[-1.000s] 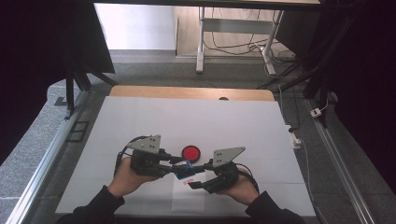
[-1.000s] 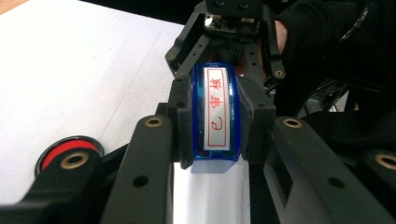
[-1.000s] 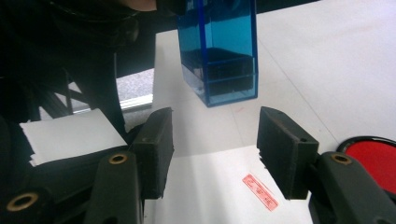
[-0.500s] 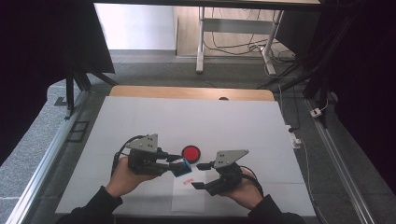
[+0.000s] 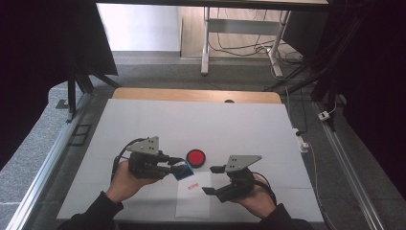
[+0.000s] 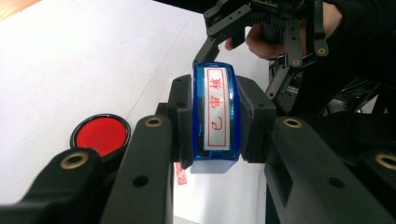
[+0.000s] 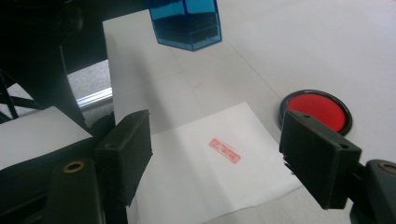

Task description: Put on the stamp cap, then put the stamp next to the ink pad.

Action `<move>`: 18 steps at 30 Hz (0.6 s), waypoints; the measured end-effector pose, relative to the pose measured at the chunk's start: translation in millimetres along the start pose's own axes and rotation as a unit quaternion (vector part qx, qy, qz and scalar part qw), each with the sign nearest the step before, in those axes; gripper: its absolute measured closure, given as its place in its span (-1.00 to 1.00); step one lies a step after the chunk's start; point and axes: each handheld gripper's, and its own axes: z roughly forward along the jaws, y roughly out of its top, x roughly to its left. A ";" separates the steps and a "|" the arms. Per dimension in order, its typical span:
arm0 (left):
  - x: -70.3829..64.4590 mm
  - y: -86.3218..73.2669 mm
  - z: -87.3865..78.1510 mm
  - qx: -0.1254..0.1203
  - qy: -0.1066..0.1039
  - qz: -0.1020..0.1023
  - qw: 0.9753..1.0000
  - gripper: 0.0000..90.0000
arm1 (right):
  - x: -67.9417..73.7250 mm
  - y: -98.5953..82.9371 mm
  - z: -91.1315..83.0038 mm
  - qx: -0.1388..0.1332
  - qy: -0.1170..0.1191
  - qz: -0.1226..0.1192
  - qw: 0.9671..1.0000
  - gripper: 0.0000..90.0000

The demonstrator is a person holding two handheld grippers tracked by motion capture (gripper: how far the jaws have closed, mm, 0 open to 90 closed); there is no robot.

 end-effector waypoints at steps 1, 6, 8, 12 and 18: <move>0.0 -0.3 -0.3 -0.001 0.001 0.000 1.000 0.55 | 0.2 -0.5 -0.4 -0.001 0.000 0.001 1.000 -0.45; 1.0 -1.6 -1.8 0.003 0.006 -0.005 1.000 0.55 | 0.3 -2.9 -4.2 0.004 -0.006 0.005 1.000 -0.50; 1.4 -2.2 -2.5 0.005 0.009 -0.008 1.000 0.55 | 0.5 -4.1 -5.3 0.004 -0.009 0.006 1.000 -0.51; 2.4 -3.7 -5.7 0.007 0.017 -0.011 1.000 0.55 | 0.6 -5.9 -8.4 0.006 -0.015 0.009 1.000 -0.55; 5.3 -7.5 -11.4 0.006 0.028 -0.022 0.999 0.55 | -0.2 -7.9 -14.7 0.003 -0.028 0.017 0.999 -0.62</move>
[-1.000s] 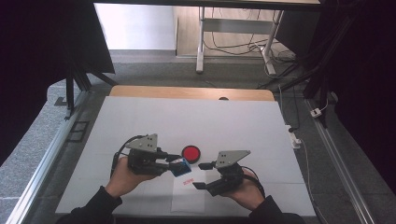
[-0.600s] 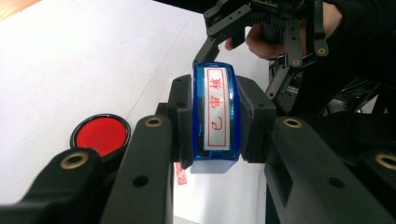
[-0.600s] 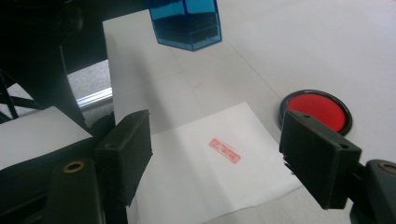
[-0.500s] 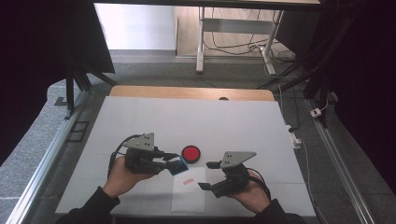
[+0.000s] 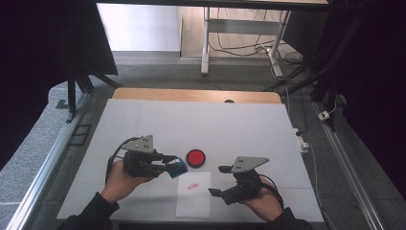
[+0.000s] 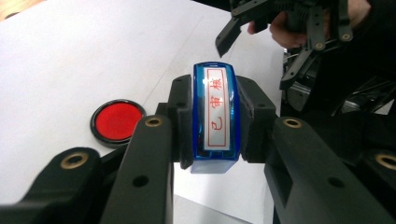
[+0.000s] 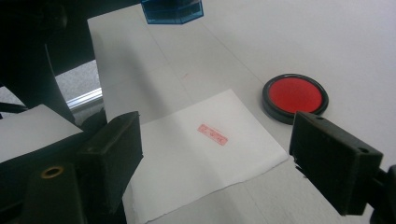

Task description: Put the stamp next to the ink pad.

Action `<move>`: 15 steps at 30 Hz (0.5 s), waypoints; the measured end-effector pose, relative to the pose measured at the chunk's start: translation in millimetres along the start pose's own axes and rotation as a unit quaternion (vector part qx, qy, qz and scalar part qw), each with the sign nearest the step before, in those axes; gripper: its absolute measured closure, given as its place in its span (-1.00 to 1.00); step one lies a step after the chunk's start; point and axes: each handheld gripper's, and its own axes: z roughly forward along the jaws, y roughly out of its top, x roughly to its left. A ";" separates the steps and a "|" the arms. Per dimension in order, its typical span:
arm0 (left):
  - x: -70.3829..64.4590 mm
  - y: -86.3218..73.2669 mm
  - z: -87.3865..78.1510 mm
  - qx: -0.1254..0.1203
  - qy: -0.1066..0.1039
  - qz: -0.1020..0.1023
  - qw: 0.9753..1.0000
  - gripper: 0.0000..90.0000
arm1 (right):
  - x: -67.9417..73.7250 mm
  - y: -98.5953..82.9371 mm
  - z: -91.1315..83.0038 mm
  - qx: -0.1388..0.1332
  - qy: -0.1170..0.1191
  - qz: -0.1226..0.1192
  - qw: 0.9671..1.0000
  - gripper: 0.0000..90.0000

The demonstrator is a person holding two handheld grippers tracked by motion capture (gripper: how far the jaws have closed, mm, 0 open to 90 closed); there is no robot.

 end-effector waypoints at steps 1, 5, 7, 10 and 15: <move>0.6 -0.7 -0.8 0.000 0.003 -0.001 1.000 0.55 | -0.2 -0.3 -1.1 0.000 -0.004 0.000 1.000 -0.62; 3.1 -3.2 -3.8 0.002 0.010 -0.007 1.000 0.55 | -0.8 -1.9 -4.7 -0.001 -0.012 0.005 1.000 -0.67; 3.9 -4.5 -4.9 0.004 0.015 -0.011 1.000 0.55 | -0.9 -3.0 -6.7 0.000 -0.014 0.007 1.000 -0.69; 4.9 -6.3 -7.2 0.006 0.022 -0.014 1.000 0.55 | -0.8 -4.7 -10.0 0.000 -0.022 0.009 1.000 -0.72; 7.1 -9.8 -12.0 0.007 0.034 -0.022 0.999 0.55 | -0.8 -8.3 -15.9 -0.003 -0.032 0.017 0.999 -0.80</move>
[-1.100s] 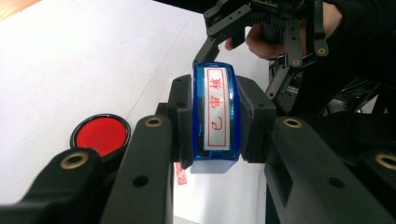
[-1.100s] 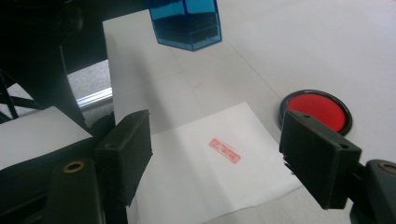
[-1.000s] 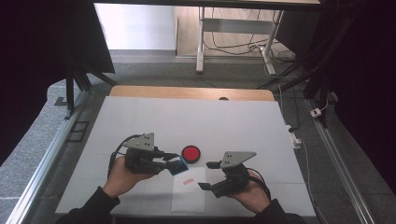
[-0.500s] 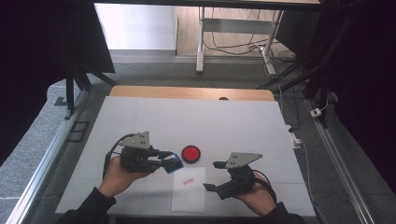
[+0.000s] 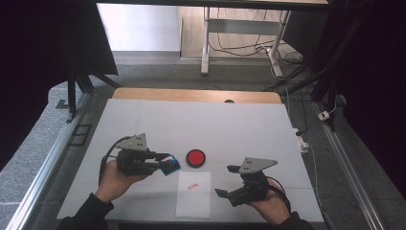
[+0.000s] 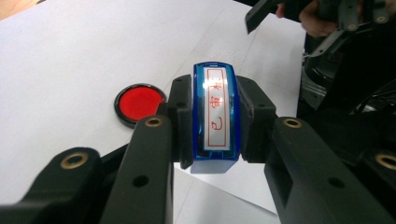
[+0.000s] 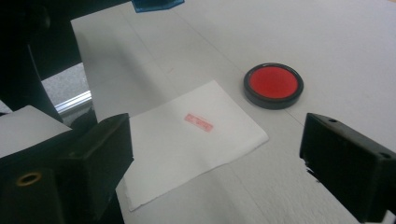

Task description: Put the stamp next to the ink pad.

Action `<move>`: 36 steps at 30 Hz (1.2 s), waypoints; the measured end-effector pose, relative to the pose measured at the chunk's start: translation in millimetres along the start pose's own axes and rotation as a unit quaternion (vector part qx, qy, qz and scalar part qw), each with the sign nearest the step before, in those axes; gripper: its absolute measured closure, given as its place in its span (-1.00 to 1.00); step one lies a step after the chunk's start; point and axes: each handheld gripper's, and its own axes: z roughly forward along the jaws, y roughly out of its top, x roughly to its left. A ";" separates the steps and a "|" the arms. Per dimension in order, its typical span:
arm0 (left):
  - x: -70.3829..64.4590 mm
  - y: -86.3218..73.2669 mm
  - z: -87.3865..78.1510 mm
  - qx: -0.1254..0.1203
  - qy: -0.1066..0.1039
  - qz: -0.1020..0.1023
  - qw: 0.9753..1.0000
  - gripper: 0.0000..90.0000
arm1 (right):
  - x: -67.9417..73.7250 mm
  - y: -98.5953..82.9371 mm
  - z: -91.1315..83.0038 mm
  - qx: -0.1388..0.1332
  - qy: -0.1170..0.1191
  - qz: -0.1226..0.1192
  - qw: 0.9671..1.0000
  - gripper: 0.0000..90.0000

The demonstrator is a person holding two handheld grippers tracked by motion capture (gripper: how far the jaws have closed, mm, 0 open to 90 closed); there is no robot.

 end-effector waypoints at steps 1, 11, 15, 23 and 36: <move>0.5 -0.7 -1.0 0.000 0.002 -0.002 1.000 0.55 | -0.2 -0.6 -1.6 0.003 -0.003 0.000 1.000 -0.80; 5.9 -7.9 -9.8 0.004 0.025 -0.017 1.000 0.55 | -2.4 -7.8 -12.2 0.011 -0.022 0.011 1.000 -0.88; 8.6 -10.9 -12.7 0.006 0.032 -0.024 0.999 0.55 | -3.5 -10.6 -16.9 0.010 -0.031 0.015 0.999 -0.93; 14.4 -18.8 -17.8 0.013 0.054 -0.040 0.998 0.55 | -2.3 -20.1 -29.6 0.015 -0.080 0.025 0.996 -1.00; 27.5 -34.7 -27.8 0.034 0.106 -0.066 0.992 0.55 | -7.3 -42.8 -57.1 0.018 -0.153 0.061 0.986 -1.00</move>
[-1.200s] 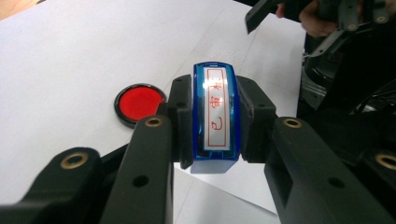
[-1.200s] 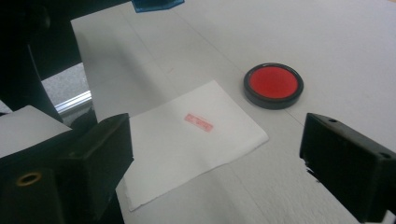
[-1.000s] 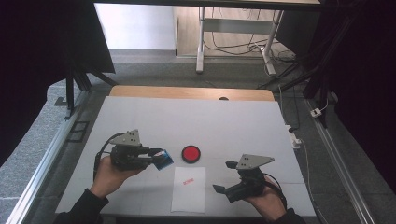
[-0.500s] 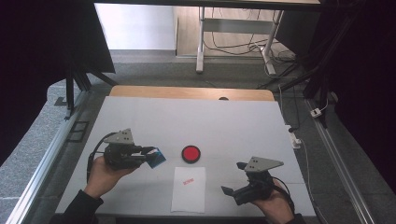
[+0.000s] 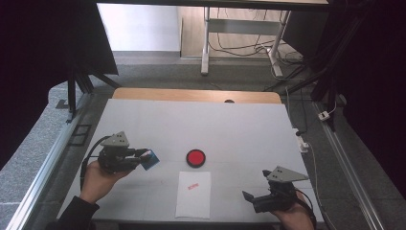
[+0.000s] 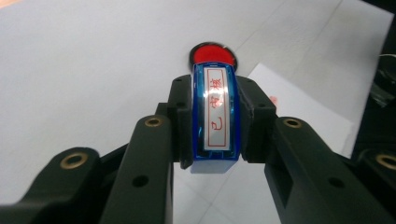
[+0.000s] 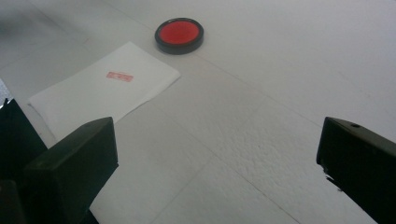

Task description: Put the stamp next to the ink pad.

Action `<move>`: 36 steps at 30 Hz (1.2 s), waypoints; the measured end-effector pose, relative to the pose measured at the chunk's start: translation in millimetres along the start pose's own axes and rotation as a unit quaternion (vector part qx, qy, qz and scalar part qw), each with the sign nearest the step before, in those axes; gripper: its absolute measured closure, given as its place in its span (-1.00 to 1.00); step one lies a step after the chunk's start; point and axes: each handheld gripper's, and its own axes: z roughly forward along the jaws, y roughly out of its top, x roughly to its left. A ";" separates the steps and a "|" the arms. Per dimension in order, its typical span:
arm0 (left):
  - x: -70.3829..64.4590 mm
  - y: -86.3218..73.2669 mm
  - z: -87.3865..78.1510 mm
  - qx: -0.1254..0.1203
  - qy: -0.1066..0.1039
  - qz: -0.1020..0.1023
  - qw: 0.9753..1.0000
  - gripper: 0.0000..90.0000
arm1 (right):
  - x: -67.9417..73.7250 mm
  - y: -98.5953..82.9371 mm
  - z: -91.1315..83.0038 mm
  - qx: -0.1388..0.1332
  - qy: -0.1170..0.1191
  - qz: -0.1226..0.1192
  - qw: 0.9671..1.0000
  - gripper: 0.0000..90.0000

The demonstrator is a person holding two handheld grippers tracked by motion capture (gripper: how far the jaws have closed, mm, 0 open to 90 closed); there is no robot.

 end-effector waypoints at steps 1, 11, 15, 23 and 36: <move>1.0 -1.1 0.2 0.003 0.007 -0.001 1.000 0.55 | -1.3 -1.5 -1.3 0.000 -0.002 0.003 1.000 -1.00; 16.9 -11.5 5.2 0.021 0.041 -0.031 0.998 0.55 | -7.7 -9.1 -9.8 0.003 -0.013 0.022 1.000 -1.00; 22.0 -14.7 10.3 0.029 0.048 -0.040 0.998 0.55 | -8.2 -9.9 -10.9 0.003 -0.017 0.025 1.000 -1.00; 28.1 -17.9 20.9 0.043 0.061 -0.045 0.996 0.55 | -6.6 -9.4 -9.3 0.009 -0.019 0.019 1.000 -1.00; 33.9 -15.2 42.8 0.058 0.066 -0.045 0.995 0.55 | -6.0 -9.1 -8.2 0.017 -0.019 0.013 1.000 -1.00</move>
